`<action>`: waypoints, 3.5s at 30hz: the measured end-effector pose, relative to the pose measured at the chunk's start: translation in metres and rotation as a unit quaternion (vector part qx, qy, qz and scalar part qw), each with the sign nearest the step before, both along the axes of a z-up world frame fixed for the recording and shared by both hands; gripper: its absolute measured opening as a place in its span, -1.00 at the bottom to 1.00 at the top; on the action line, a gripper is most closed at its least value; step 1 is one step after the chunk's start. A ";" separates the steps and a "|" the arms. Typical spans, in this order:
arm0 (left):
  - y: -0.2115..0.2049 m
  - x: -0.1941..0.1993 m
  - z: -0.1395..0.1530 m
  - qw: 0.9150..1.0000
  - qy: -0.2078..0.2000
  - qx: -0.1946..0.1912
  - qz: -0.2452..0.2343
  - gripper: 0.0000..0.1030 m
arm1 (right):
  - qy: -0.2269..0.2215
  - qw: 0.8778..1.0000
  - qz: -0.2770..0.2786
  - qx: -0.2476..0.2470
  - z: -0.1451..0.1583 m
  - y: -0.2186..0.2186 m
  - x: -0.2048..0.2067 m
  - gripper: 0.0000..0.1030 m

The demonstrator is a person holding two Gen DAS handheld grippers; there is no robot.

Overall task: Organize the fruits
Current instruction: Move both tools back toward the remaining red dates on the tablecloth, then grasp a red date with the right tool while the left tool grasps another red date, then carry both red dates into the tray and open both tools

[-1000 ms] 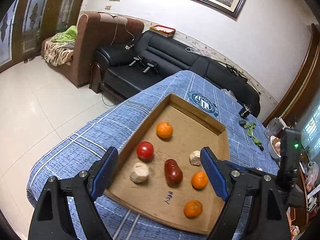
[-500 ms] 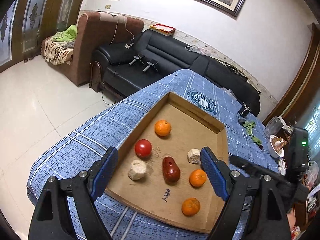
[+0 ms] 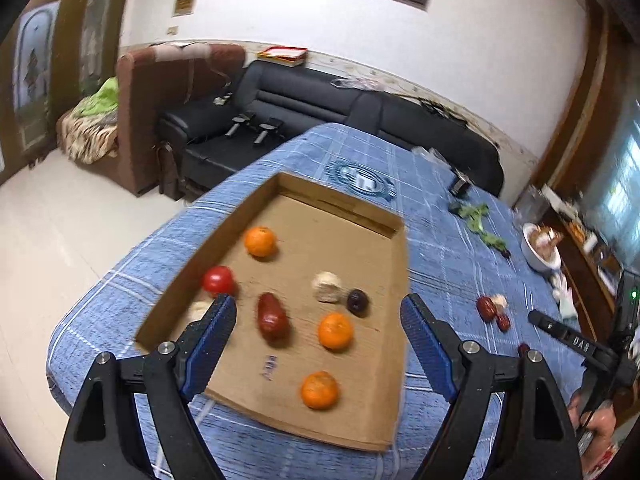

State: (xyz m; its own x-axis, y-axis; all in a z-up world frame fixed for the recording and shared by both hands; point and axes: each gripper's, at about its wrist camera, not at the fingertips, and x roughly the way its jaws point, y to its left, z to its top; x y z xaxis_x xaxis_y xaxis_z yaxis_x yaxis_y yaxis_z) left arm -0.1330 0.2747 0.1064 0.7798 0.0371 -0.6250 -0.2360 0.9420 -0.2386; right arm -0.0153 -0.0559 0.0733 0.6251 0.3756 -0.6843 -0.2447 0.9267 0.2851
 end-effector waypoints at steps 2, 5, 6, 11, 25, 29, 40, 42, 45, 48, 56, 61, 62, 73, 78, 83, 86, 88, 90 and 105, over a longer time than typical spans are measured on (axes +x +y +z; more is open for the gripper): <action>-0.021 0.005 0.001 1.000 0.004 0.017 -0.023 0.63 | 0.000 1.000 -0.024 0.000 -0.003 -0.023 -0.001 -0.34; -0.054 0.013 -0.002 0.997 0.014 0.038 -0.061 0.63 | 0.005 0.999 -0.053 0.003 -0.009 -0.051 -0.003 -0.34; -0.066 0.016 -0.004 0.996 0.017 0.045 -0.072 0.63 | 0.009 0.998 -0.060 0.004 -0.011 -0.058 -0.003 -0.34; -0.121 0.027 -0.019 0.988 0.043 0.084 -0.120 0.63 | 0.016 0.998 -0.068 -0.002 -0.022 -0.075 -0.009 -0.34; -0.159 0.031 -0.025 0.980 0.056 0.138 -0.135 0.62 | 0.018 0.998 -0.050 -0.020 -0.034 -0.078 -0.017 -0.34; -0.161 0.035 -0.029 0.979 0.062 0.139 -0.137 0.62 | 0.020 0.998 -0.050 -0.022 -0.035 -0.079 -0.015 -0.34; -0.161 0.057 -0.044 0.977 0.085 0.136 -0.137 0.62 | 0.034 0.998 -0.048 -0.025 -0.046 -0.079 -0.003 -0.34; -0.159 0.062 -0.046 0.977 0.089 0.133 -0.137 0.62 | 0.035 0.998 -0.046 -0.024 -0.048 -0.079 -0.001 -0.34; -0.153 0.074 -0.046 0.979 0.092 0.123 -0.135 0.62 | 0.035 0.998 -0.041 -0.024 -0.049 -0.079 0.002 -0.34; -0.148 0.090 -0.046 0.981 0.094 0.106 -0.133 0.62 | 0.035 0.998 -0.036 -0.024 -0.051 -0.078 0.005 -0.33; -0.165 0.136 -0.056 0.979 0.108 0.058 -0.163 0.62 | 0.027 0.999 -0.009 -0.029 -0.052 -0.065 0.007 -0.28; -0.186 0.162 -0.065 0.975 0.111 0.046 -0.186 0.62 | 0.024 0.998 0.021 -0.047 -0.056 -0.049 0.004 -0.28; -0.189 0.166 -0.067 0.974 0.112 0.044 -0.189 0.62 | 0.024 0.998 0.023 -0.049 -0.058 -0.047 0.004 -0.28; -0.211 0.188 -0.089 0.962 0.127 0.020 -0.242 -0.14 | 0.021 0.998 0.038 -0.037 -0.061 -0.047 0.002 -0.32; -0.209 0.191 -0.090 0.965 0.127 0.016 -0.230 -0.15 | 0.014 0.997 0.047 -0.053 -0.061 -0.039 -0.001 -0.35; -0.217 0.192 -0.090 0.964 0.127 0.036 -0.232 -0.50 | 0.013 0.997 0.047 -0.056 -0.060 -0.038 -0.001 -0.38; -0.215 0.186 -0.087 0.964 0.126 0.030 -0.231 -0.51 | 0.011 0.997 0.047 -0.062 -0.060 -0.037 -0.001 -0.59; -0.212 0.179 -0.080 0.967 0.116 0.035 -0.226 -0.51 | 0.007 0.997 0.047 -0.068 -0.059 -0.035 -0.003 -0.59; -0.205 0.169 -0.071 0.970 0.102 0.038 -0.218 -0.51 | 0.004 0.996 0.046 -0.076 -0.058 -0.033 -0.004 -0.59; -0.076 0.073 -0.024 0.995 0.036 0.002 -0.090 -0.50 | -0.041 0.994 0.081 -0.061 -0.008 0.005 -0.044 -0.59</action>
State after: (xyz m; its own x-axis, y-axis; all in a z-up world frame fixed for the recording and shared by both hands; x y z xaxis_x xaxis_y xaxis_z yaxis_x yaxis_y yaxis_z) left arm -0.0605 0.1989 0.0827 0.7278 -0.0973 -0.6789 -0.0788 0.9715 -0.2237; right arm -0.0593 -0.0506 0.0649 0.6186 0.3935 -0.6800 -0.4119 0.8995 0.1458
